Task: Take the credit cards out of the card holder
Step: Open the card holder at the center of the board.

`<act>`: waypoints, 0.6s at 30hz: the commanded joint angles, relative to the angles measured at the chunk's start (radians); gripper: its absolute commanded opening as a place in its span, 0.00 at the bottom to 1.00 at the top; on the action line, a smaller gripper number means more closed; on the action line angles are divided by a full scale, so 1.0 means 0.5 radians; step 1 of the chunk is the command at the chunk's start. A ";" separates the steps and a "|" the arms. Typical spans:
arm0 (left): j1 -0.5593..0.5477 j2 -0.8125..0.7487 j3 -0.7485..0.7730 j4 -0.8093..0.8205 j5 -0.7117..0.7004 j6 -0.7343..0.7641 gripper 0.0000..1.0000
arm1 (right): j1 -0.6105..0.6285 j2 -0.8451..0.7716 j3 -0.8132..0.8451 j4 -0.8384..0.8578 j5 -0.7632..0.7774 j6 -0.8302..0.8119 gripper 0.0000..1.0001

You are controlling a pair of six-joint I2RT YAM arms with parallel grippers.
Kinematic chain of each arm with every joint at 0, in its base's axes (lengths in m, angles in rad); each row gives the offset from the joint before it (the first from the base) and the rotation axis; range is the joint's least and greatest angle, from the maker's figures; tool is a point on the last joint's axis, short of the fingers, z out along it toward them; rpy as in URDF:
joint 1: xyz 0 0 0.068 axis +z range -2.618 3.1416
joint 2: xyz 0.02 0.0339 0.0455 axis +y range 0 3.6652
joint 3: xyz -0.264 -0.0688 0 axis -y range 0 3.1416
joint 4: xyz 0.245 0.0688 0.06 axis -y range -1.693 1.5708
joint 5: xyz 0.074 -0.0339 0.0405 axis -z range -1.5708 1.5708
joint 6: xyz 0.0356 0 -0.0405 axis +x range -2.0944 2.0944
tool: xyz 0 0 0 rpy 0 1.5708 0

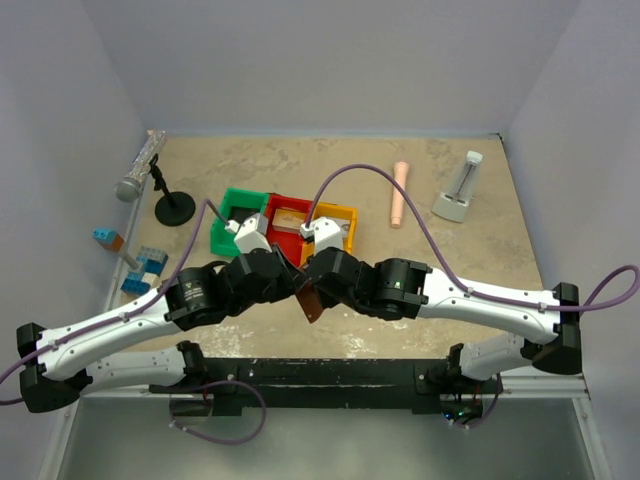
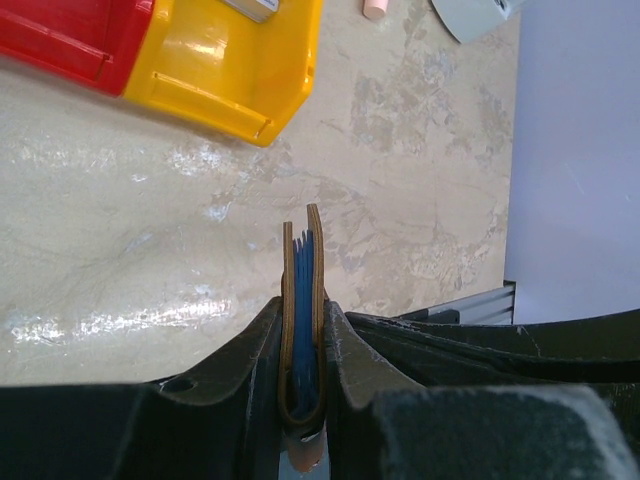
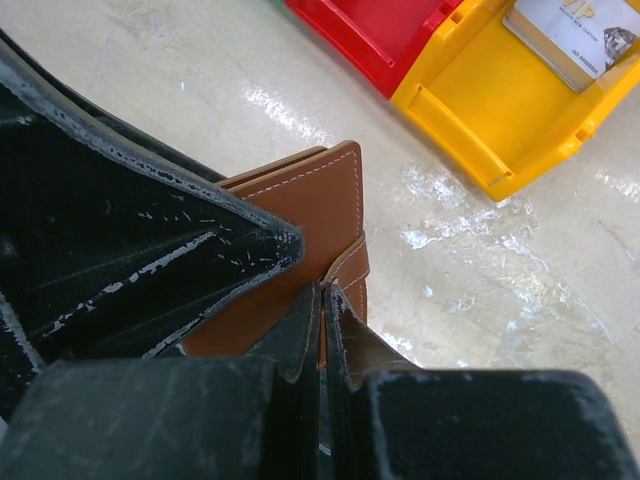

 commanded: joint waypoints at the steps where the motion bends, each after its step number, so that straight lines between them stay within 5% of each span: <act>1: -0.013 -0.115 0.037 0.198 -0.016 -0.006 0.00 | -0.033 0.034 -0.069 -0.281 0.096 -0.046 0.00; 18: -0.013 -0.180 -0.024 0.149 -0.068 -0.019 0.00 | -0.109 -0.116 -0.189 -0.220 0.025 -0.055 0.00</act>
